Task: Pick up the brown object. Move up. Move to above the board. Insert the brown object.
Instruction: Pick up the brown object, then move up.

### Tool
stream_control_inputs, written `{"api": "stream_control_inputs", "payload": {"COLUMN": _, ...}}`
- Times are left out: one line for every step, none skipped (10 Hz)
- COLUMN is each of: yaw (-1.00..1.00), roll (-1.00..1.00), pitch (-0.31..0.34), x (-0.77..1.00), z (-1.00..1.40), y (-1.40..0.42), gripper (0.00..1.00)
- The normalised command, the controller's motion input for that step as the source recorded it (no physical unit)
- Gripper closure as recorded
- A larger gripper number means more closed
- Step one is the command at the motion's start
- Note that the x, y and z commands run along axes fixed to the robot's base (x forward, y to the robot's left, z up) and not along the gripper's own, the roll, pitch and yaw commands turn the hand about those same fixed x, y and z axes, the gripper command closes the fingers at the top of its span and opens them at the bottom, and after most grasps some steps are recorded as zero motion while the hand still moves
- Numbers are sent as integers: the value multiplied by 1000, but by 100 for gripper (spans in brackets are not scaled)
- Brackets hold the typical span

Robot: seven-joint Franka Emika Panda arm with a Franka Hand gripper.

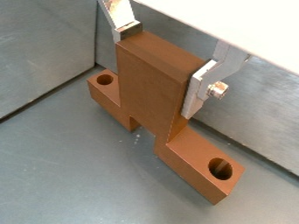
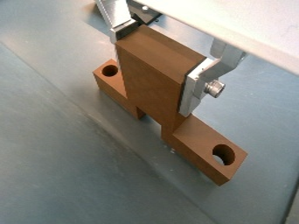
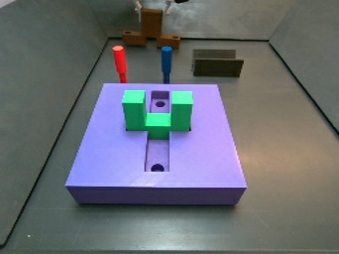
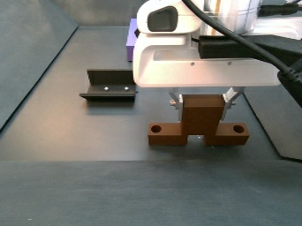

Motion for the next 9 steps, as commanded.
{"api": "stream_control_inputs", "payload": {"yaw": 0, "roll": 0, "pitch": 0, "x": 0, "z": 0, "y": 0, "gripper": 100}}
{"api": "stream_control_inputs", "payload": {"yaw": 0, "roll": 0, "pitch": 0, "x": 0, "z": 0, "y": 0, "gripper": 100}}
{"api": "stream_control_inputs", "payload": {"yaw": 0, "roll": 0, "pitch": 0, "x": 0, "z": 0, "y": 0, "gripper": 100}}
{"api": "stream_control_inputs", "payload": {"yaw": 0, "roll": 0, "pitch": 0, "x": 0, "z": 0, "y": 0, "gripper": 100}}
{"api": "stream_control_inputs", "payload": {"yaw": 0, "roll": 0, "pitch": 0, "x": 0, "z": 0, "y": 0, "gripper": 100}}
{"api": "stream_control_inputs", "payload": {"yaw": 0, "roll": 0, "pitch": 0, "x": 0, "z": 0, "y": 0, "gripper": 100}}
{"api": "stream_control_inputs", "payload": {"yaw": 0, "roll": 0, "pitch": 0, "x": 0, "z": 0, "y": 0, "gripper": 100}}
{"api": "stream_control_inputs", "payload": {"yaw": 0, "roll": 0, "pitch": 0, "x": 0, "z": 0, "y": 0, "gripper": 100}}
{"api": "stream_control_inputs", "payload": {"yaw": 0, "roll": 0, "pitch": 0, "x": 0, "z": 833, "y": 0, "gripper": 100}}
